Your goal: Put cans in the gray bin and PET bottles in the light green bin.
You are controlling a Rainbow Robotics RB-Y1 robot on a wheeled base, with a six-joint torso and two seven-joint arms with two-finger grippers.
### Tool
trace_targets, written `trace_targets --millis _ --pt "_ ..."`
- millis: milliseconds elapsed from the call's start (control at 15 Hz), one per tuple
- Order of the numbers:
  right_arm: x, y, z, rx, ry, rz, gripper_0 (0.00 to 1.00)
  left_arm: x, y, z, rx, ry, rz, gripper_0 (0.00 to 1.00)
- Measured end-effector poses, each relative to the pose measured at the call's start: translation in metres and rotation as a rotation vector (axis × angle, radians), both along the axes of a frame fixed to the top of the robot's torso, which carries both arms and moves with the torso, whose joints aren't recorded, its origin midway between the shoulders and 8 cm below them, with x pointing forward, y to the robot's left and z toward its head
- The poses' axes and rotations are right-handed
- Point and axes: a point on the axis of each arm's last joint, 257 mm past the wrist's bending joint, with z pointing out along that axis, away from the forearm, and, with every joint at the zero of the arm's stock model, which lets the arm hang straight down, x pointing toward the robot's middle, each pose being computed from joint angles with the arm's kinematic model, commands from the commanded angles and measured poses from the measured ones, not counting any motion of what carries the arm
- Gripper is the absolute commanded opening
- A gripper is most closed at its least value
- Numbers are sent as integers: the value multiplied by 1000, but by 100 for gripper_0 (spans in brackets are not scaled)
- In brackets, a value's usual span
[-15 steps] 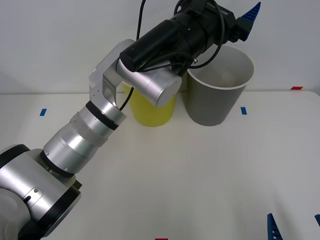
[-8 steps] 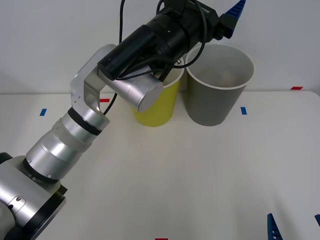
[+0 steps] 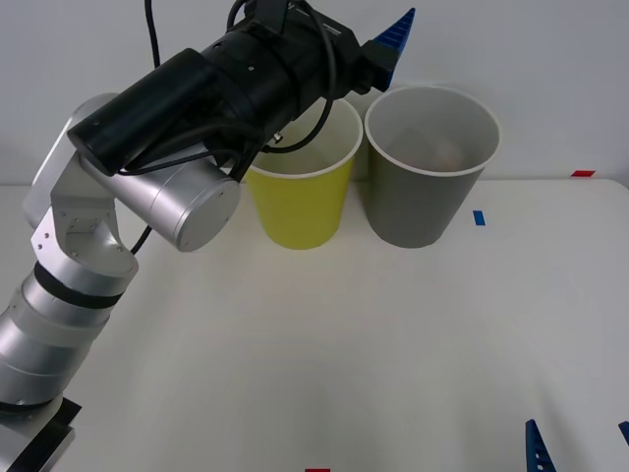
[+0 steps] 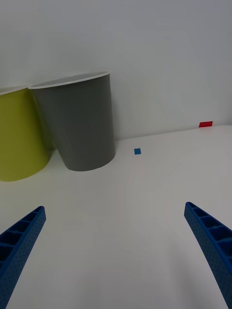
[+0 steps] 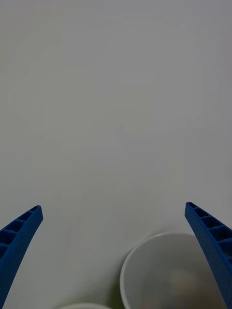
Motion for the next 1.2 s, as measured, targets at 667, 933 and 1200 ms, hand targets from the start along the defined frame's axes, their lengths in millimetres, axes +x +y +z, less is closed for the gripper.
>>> trace_targets --millis 667,933,1200 --pt "0 0 0 0 0 0 100 -64 121 -31 17 113 214 100" --pt "0 0 0 0 0 0 100 -81 159 -50 -32 106 267 100" --pt "0 0 0 0 0 0 100 -96 195 -73 -53 79 317 100"
